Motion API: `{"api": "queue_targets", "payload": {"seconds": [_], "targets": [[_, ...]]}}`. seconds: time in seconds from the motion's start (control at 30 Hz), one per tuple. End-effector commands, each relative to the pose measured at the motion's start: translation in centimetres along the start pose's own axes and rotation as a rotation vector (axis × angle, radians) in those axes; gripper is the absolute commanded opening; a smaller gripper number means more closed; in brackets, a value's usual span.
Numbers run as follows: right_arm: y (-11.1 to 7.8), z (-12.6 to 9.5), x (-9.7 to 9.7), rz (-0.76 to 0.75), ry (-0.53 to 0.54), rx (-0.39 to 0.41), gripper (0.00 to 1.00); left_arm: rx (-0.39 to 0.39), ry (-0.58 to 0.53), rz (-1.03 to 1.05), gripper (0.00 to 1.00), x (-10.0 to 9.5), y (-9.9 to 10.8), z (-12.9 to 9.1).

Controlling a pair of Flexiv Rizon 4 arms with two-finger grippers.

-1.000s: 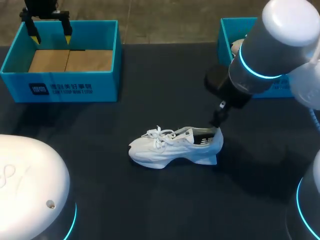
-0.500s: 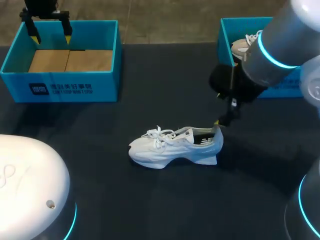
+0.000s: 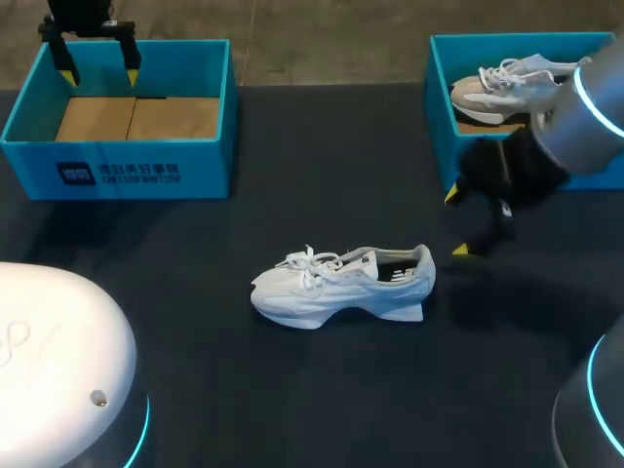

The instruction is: Take the shoe out of the shoebox, open the shoe tongue, remove and reinsert the insole, then place the shoe into the shoebox

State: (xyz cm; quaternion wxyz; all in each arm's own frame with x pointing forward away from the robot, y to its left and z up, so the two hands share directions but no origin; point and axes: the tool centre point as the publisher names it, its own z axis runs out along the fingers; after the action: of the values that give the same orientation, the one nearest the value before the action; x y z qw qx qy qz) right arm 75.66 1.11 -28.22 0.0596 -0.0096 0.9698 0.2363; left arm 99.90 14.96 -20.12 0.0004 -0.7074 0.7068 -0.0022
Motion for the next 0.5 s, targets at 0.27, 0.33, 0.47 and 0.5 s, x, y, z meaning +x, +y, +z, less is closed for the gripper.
{"api": "queue_targets", "payload": {"seconds": [0.27,0.33,0.47,0.5], "targets": [[-2.2,2.4,0.6,-0.072,-0.004,-0.336,1.0,-0.001,-0.001,0.0,1.0,0.0,0.0,0.0],[-2.3,2.8,0.6,-0.087,-0.002,-0.374,1.0,-0.001,-0.001,0.0,1.0,0.0,0.0,0.0],[-2.8,3.6,0.2,-0.097,0.014,-0.385,1.0,-0.001,-0.001,0.0,1.0,0.0,0.0,0.0],[-2.8,3.6,0.2,-0.097,0.014,-0.385,1.0,-0.001,-0.001,0.0,1.0,0.0,0.0,0.0]]}}
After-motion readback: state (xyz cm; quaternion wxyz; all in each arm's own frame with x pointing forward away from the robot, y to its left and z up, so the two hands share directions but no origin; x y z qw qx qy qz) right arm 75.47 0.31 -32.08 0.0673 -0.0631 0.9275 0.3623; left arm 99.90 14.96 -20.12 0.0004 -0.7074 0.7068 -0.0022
